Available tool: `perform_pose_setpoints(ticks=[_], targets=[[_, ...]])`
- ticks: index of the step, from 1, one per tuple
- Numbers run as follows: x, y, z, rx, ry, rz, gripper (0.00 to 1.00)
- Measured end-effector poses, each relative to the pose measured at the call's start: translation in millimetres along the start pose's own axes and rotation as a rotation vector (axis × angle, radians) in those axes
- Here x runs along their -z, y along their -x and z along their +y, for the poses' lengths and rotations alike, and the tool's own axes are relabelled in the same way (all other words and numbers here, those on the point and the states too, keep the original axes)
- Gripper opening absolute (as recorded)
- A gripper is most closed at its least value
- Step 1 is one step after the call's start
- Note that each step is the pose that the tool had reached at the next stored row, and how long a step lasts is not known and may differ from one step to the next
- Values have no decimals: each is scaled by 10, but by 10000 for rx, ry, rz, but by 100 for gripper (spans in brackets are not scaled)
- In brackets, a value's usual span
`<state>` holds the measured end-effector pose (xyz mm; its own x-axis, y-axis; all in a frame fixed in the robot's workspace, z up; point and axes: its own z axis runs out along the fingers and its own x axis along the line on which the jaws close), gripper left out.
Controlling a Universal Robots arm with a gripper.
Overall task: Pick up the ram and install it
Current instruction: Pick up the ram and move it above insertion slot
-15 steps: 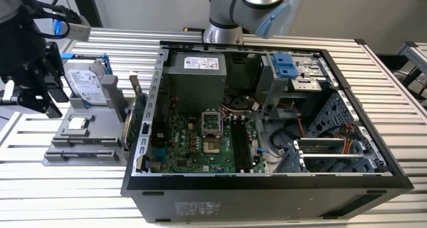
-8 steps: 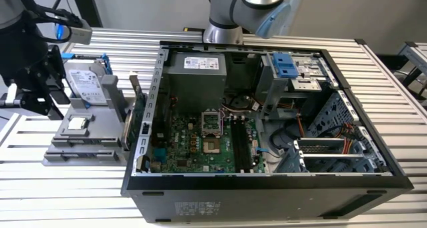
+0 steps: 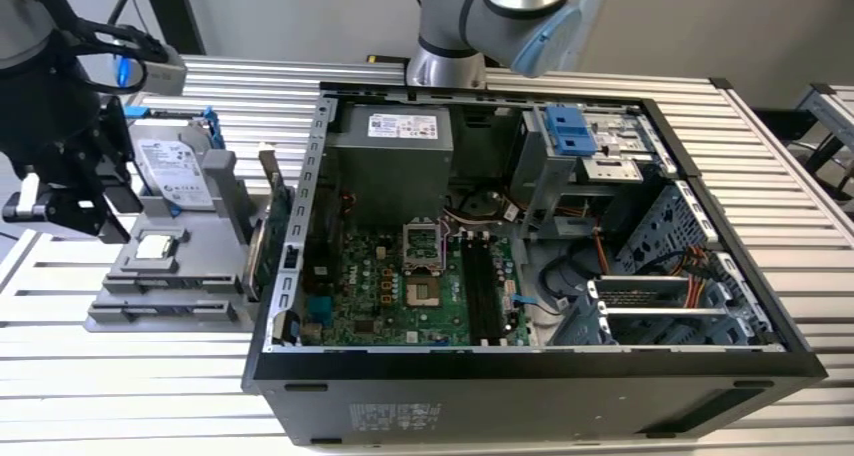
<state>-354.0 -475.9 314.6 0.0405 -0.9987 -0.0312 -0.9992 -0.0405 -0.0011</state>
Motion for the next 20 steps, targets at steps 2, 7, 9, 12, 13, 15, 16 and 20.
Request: perform_pose_setpoints(ticks=[2,7,9,12,13,15,16,20], targets=[[-30,-1,0,0,0,0,100],[-97,-14,1,-1,0,0,100],[-119,-25,1,-1,3,0,100],[-152,-42,2,-1,6,0,100],[-165,-48,2,-1,7,-1,100],[-189,-60,2,-1,9,-1,100],[-201,-65,3,-1,9,-2,100],[-247,-84,3,-1,14,0,100]])
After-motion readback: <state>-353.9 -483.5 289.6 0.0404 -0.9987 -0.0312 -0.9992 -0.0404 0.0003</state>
